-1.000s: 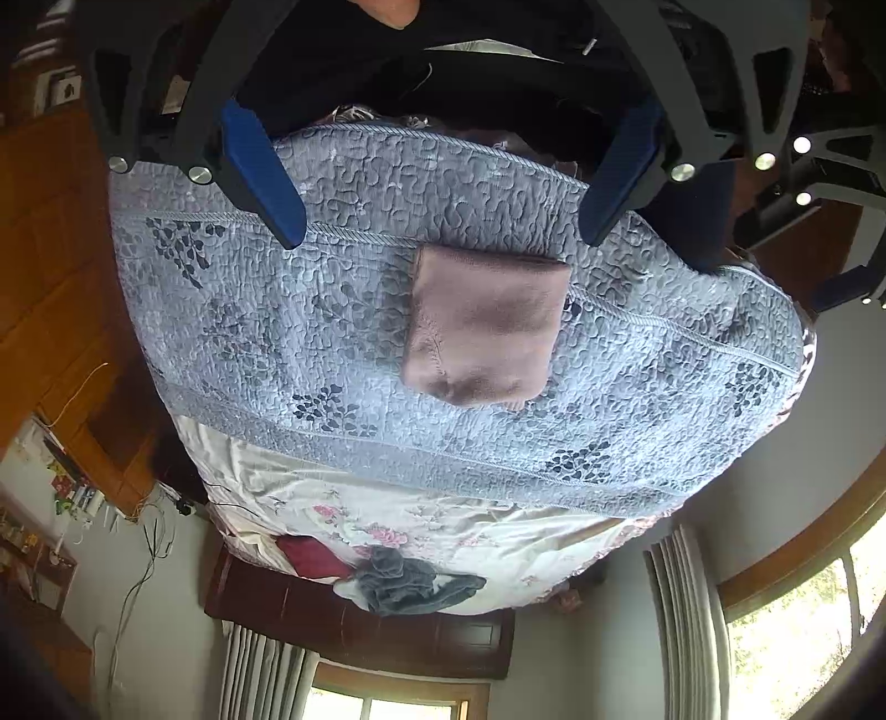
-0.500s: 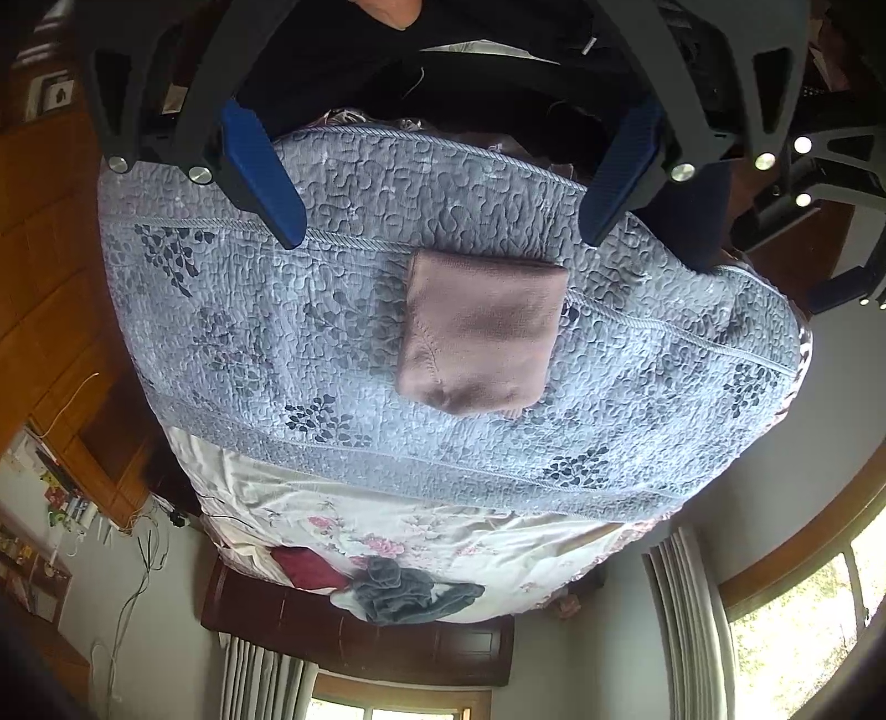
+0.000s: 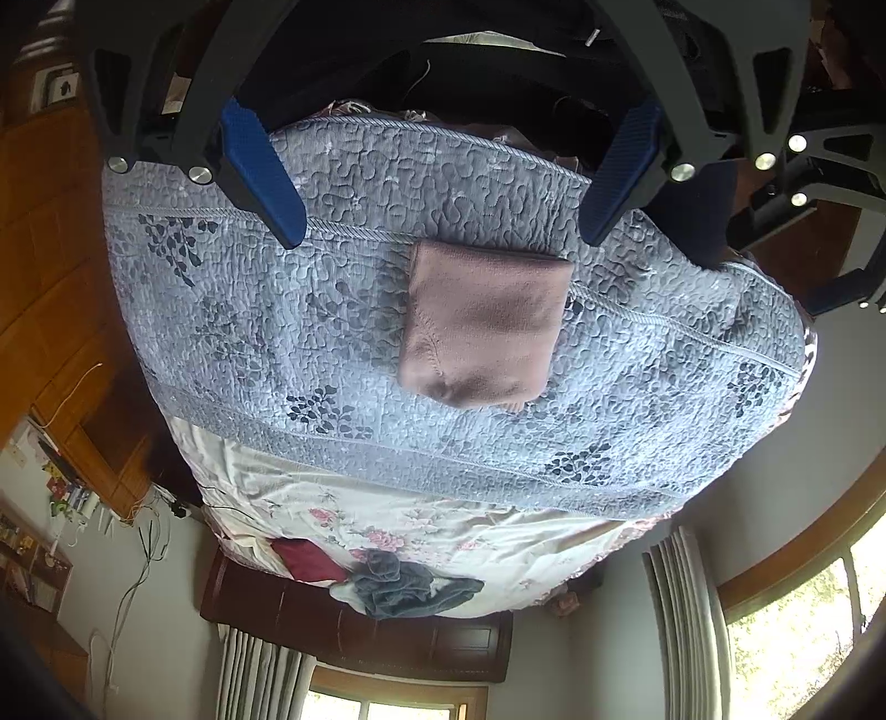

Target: Fold small clothes

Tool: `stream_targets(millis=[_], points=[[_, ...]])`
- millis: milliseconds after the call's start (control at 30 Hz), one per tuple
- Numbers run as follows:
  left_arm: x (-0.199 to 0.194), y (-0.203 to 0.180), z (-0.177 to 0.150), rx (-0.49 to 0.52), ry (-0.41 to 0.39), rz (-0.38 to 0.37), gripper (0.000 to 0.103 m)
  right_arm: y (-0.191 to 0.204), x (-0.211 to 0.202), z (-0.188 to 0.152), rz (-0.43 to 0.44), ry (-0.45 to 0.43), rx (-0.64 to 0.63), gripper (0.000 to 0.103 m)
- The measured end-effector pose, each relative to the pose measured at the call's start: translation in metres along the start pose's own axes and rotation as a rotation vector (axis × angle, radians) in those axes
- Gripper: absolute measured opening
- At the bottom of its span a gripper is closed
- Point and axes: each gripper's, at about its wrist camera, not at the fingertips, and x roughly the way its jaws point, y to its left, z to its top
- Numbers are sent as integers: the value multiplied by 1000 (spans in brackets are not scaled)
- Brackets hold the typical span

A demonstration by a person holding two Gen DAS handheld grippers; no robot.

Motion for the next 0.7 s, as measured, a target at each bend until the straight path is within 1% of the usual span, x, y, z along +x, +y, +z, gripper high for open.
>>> stream_targets(millis=[100,700], points=[[0,0,0,-1,3,-2,99,0,0,0,13,-3,1,99],[2,-1,2,7,15,-3,99,-1,5,1,17,5,17,99]])
